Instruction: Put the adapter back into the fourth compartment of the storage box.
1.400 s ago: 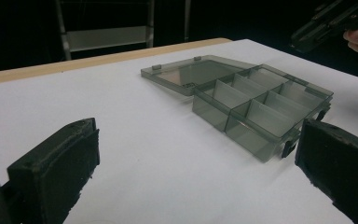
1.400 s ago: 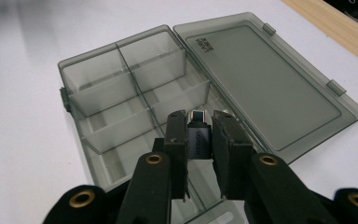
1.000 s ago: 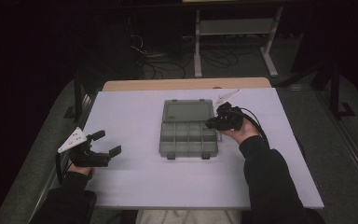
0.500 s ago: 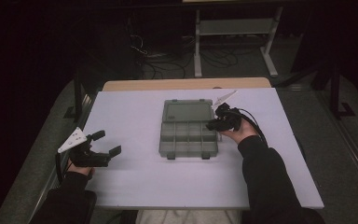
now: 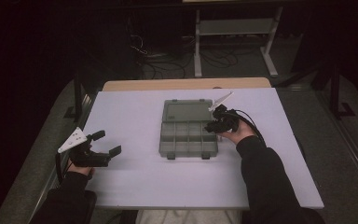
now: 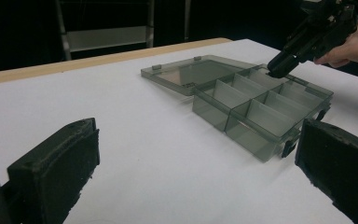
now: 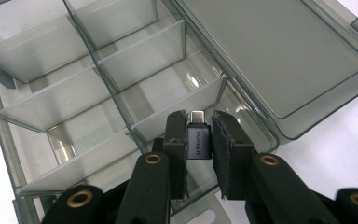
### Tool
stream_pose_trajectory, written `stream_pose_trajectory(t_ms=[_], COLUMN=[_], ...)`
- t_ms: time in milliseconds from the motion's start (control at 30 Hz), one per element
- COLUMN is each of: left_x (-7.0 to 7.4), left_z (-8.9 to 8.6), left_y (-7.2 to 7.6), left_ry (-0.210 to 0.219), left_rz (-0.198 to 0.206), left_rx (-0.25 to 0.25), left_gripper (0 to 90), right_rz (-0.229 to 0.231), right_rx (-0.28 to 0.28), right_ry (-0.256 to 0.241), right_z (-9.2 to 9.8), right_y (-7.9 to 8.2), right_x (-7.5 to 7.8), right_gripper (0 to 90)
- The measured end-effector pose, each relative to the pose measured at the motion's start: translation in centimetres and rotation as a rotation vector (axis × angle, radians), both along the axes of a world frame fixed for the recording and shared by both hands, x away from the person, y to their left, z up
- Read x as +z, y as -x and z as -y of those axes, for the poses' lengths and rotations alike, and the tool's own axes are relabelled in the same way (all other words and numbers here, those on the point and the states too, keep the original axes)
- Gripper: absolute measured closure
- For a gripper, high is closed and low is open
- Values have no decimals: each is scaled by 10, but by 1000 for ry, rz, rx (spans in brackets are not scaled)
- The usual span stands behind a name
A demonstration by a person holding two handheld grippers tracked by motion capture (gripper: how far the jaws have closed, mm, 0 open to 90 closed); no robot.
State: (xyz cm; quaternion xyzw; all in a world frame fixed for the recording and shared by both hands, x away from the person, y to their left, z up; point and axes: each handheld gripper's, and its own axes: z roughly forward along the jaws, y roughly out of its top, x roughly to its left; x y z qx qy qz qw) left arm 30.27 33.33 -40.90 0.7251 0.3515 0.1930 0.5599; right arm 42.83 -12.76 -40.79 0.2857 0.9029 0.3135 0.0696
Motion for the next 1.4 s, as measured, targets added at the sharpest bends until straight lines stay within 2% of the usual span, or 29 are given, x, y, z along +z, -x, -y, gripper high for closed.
stream_pose_trajectory(t_ms=[400, 533, 567, 600, 633, 700, 733, 833, 933, 1067, 1400], left_x=[0, 0, 0, 0, 0, 0, 0, 0, 0, 0, 0], left_z=[0, 0, 0, 0, 0, 0, 0, 0, 0, 0, 0], left_y=[0, 0, 0, 0, 0, 0, 0, 0, 0, 0, 0], left_ry=[-2, -1, -1, -2, -2, -2, -1, -2, -2, -2, -3], left_rz=[-1, -1, -1, -1, -1, -1, -2, -1, -1, -1, -1], left_rx=[-1, -1, -1, -1, -1, -1, -1, -1, 0, 1, -1], left_gripper=[0, 0, 0, 0, 0, 0, 0, 0, 0, 0, 0], right_rz=[-1, -4, -4, -1, 2, 2, 14, 30, 39, 43, 51], right_rx=[-31, -77, -77, -117, -123, -129, -148, -164, -173, -196, -219], right_ry=[-39, -79, -79, -110, -118, -125, -137, -142, -145, -167, -193], right_z=[10, 21, 21, 27, 29, 30, 36, 39, 42, 50, 61], right_y=[4, 5, 5, 5, 5, 5, 7, 9, 11, 14, 23], right_x=[6, 10, 10, 12, 13, 13, 15, 17, 18, 20, 24], right_gripper=[597, 429, 429, 338, 316, 296, 221, 127, 121, 16, 0])
